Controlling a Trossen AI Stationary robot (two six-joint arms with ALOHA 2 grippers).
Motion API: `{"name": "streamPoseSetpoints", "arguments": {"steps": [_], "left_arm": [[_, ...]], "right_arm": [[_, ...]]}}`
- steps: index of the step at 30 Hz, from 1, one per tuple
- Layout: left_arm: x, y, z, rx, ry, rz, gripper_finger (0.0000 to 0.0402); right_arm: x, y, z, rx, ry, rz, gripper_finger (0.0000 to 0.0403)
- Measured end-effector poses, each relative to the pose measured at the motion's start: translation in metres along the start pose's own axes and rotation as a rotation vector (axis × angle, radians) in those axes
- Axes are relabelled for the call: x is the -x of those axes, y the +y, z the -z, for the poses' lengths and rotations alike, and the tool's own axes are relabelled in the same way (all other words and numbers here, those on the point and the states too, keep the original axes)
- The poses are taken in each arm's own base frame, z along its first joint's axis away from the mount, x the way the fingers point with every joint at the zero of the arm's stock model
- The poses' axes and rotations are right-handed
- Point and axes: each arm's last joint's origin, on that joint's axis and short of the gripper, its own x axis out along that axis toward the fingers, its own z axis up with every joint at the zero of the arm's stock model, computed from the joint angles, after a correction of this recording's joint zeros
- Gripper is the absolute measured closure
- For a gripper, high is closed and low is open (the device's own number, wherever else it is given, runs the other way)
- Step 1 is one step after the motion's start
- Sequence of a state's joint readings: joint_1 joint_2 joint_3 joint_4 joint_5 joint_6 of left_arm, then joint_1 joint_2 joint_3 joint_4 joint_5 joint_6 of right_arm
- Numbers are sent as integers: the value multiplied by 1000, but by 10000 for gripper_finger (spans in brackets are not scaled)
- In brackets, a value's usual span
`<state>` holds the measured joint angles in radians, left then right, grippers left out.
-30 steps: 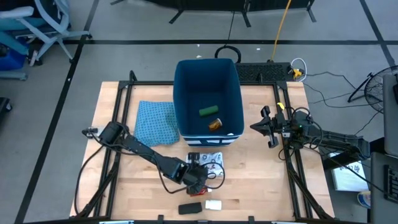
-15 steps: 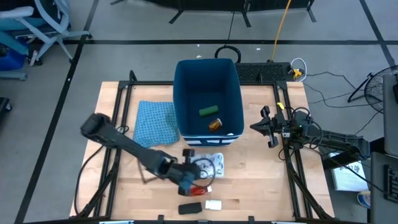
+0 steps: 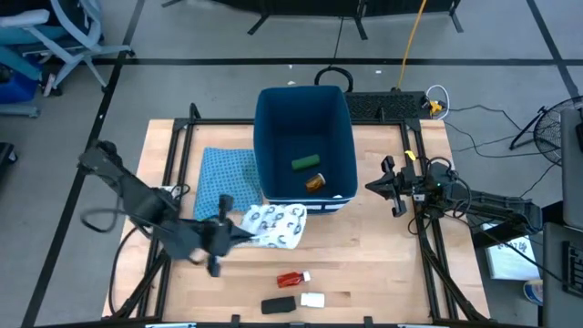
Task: Pick & place medical supplies in basket/bin
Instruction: Put the white mailer bag into the blue bin
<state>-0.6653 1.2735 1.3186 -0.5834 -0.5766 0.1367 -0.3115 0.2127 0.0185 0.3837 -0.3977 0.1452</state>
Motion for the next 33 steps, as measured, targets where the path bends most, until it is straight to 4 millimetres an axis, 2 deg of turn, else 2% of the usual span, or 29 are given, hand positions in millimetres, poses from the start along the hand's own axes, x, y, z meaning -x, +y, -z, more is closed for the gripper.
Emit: {"name": "streamPoseSetpoints", "arguments": {"steps": [3, 7, 10, 13, 16, 21, 25, 33], "left_arm": [[18, 9, 12, -59, -129, -19, 400], [35, 35, 34, -31, -288, -139, 400], [43, 53, 56, 7, -369, -204, 400], [50, 62, 81, 37, -455, -203, 400], [50, 63, 104, 72, -565, -154, 400], [40, 53, 141, 111, -613, -158, 400], [44, 48, 159, 117, -682, -175, 400], [48, 38, 193, 154, -710, -178, 401]], "right_arm": [[0, 0, 0, -2, 5, 0, 403], [0, 0, 0, -2, 4, 1, 403], [0, 0, 0, 1, 3, 1, 403], [0, 0, 0, 2, 3, 1, 403], [0, 0, 1, 2, 6, 2, 403], [0, 0, 2, 0, 18, 4, 403], [0, 0, 3, -11, 31, 5, 403], [0, -1, 6, -18, 60, 9, 403]]}}
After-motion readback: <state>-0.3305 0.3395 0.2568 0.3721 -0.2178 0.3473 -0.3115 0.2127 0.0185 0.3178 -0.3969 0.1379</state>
